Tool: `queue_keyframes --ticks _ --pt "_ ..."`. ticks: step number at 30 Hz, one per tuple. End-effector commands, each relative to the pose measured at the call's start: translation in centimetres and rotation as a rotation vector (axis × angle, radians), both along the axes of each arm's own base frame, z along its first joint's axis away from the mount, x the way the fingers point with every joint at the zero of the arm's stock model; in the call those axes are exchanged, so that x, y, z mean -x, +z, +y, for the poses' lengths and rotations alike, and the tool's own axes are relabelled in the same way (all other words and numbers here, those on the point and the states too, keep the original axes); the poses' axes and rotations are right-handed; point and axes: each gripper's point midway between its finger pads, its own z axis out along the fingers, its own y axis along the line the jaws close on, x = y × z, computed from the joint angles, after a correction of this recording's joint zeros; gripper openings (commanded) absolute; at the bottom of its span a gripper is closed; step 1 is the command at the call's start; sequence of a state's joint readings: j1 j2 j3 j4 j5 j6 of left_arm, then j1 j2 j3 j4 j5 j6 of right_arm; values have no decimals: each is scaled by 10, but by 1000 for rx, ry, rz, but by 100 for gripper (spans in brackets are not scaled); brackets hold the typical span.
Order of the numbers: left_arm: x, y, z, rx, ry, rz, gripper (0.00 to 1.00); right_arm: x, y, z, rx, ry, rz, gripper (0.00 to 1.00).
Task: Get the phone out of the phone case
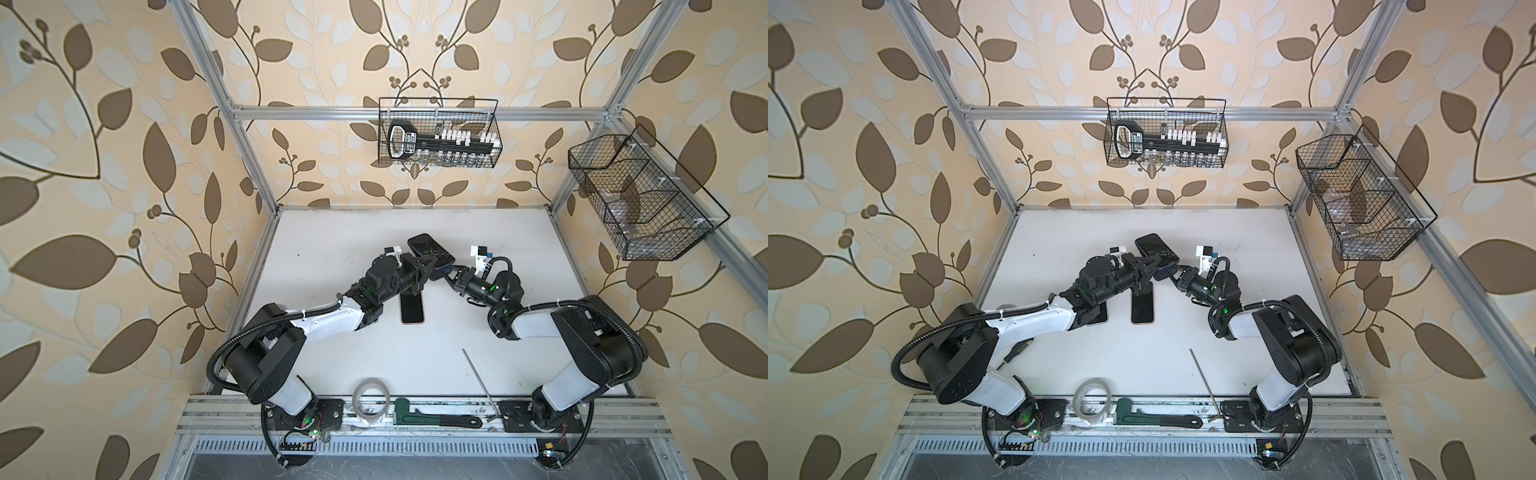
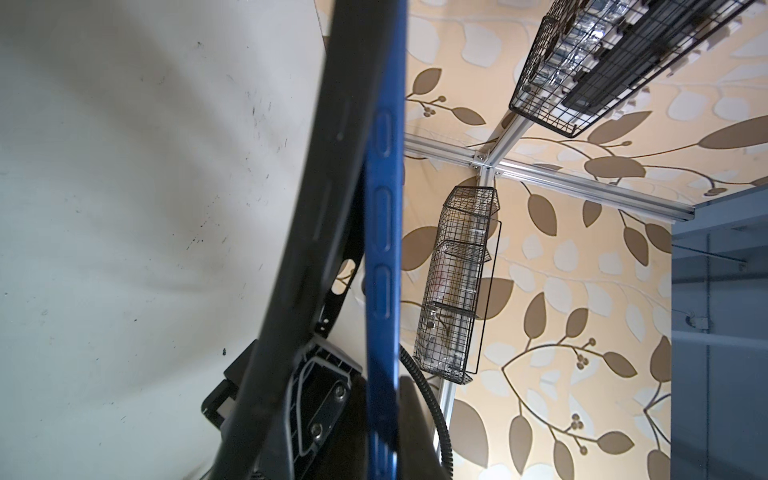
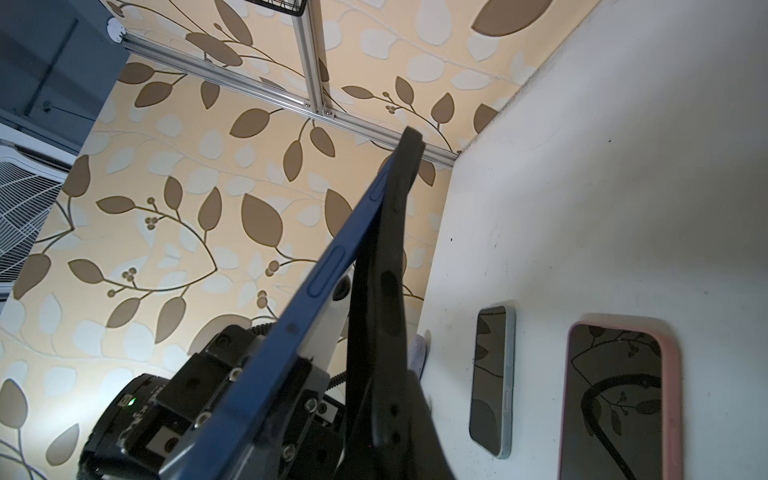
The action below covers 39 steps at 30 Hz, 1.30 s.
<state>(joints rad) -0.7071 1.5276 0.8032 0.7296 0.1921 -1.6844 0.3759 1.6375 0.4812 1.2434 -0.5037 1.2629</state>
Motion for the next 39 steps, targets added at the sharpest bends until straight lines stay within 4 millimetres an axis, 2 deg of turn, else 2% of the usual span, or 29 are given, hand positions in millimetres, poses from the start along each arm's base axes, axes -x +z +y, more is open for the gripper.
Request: queue_keyframes --ticks 1,8,13,19,29,39 --pt "7 81 -5 179 -19 -167 0 -6 -19 -8 54 -63 27 0" --pt "11 86 -10 247 -42 -155 0 -15 -35 -17 75 -107 48 0" --pt "10 78 -10 237 -34 -145 0 -16 -37 -20 69 -111 50 0" --pt "10 87 -11 263 -43 -158 0 -14 -41 -28 77 -125 57 0" --pt "21 100 -17 300 -76 -159 0 -24 -50 -45 84 -164 69 0" --pt "23 85 -32 306 -101 -130 0 -34 -53 -61 85 -202 66 0"
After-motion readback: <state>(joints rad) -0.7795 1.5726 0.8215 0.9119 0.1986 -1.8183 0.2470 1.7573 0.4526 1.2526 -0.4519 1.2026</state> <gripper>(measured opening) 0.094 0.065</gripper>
